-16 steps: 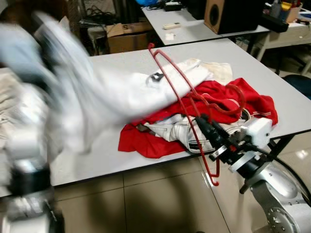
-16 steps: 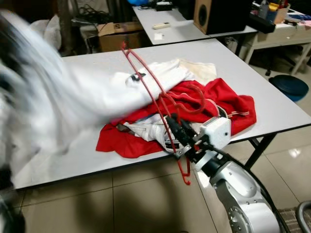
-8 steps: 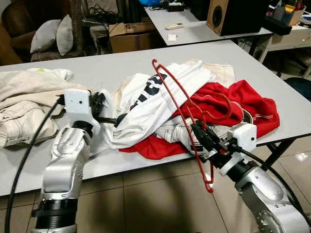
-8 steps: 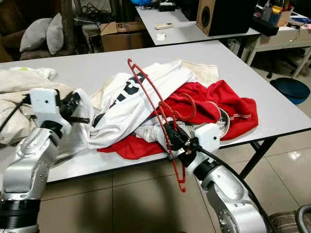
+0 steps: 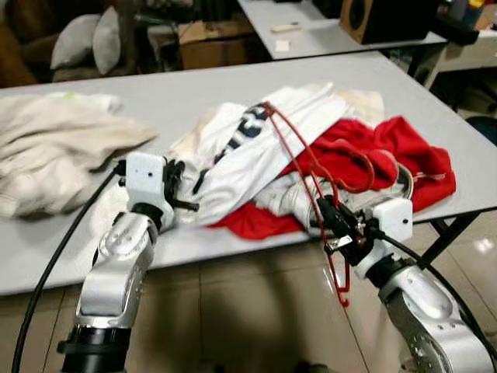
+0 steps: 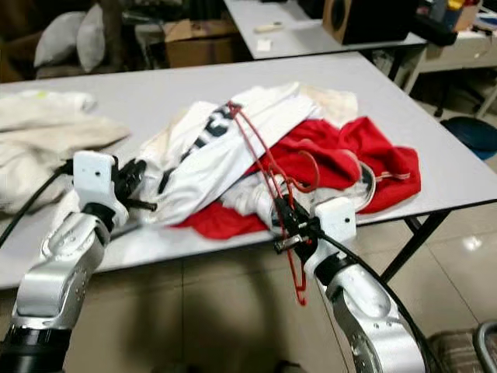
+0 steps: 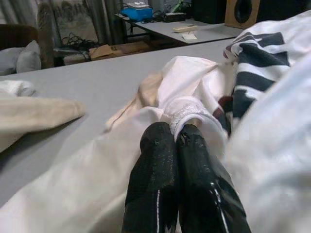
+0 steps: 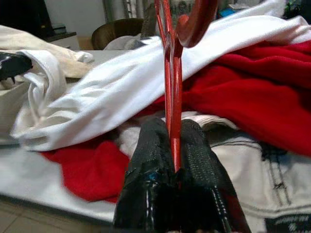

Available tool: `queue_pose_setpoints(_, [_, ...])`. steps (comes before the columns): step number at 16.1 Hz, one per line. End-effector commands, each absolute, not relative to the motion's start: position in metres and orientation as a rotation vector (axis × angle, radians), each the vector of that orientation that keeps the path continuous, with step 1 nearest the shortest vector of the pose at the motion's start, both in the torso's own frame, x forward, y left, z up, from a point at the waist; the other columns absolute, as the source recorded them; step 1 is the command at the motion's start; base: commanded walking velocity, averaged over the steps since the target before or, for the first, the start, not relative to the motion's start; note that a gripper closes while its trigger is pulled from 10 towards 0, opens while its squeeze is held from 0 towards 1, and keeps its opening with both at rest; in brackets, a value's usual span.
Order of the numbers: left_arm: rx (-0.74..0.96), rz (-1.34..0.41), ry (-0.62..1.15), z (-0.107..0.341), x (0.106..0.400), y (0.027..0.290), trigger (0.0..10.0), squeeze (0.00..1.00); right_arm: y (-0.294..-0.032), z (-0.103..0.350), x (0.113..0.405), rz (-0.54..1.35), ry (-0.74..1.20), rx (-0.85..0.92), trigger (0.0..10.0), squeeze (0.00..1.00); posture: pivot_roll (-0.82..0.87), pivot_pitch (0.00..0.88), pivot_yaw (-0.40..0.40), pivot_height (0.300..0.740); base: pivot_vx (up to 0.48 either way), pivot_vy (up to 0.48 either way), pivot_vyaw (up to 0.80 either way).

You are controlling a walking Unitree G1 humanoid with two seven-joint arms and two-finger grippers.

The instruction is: Hang hanger

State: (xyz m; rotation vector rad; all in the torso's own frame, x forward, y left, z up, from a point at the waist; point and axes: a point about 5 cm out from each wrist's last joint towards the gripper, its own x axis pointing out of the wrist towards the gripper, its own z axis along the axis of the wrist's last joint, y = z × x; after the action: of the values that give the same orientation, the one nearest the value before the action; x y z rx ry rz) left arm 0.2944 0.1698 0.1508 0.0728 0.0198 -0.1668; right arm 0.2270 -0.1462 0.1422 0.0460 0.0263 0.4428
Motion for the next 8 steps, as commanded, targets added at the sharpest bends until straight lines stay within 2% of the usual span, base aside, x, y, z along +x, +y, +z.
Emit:
queue_pose_setpoints(1, [0.088, -0.172, 0.017, 0.1529, 0.293, 0.1686, 10.0, 0.0, -0.1455, 0.1438, 0.2277, 0.444, 0.022, 0.045, 10.0, 0.0, -0.04, 0.0, 0.066, 0.74, -0.247, 0.0, 0.0])
queue_pose_setpoints(5, [0.089, -0.18, 0.013, 0.1539, 0.2925, 0.1663, 10.0, 0.0, -0.1449, 0.1438, 0.2277, 0.443, 0.021, 0.046, 10.0, 0.0, -0.05, 0.0, 0.069, 0.74, -0.246, 0.0, 0.0])
queue_pose_setpoints(8, [0.093, -0.187, 0.013, 0.1545, 0.2927, 0.1651, 10.0, 0.0, -0.1448, 0.1439, 0.2277, 0.442, 0.02, 0.047, 10.0, 0.0, -0.04, 0.0, 0.069, 0.74, -0.08, 0.0, 0.0])
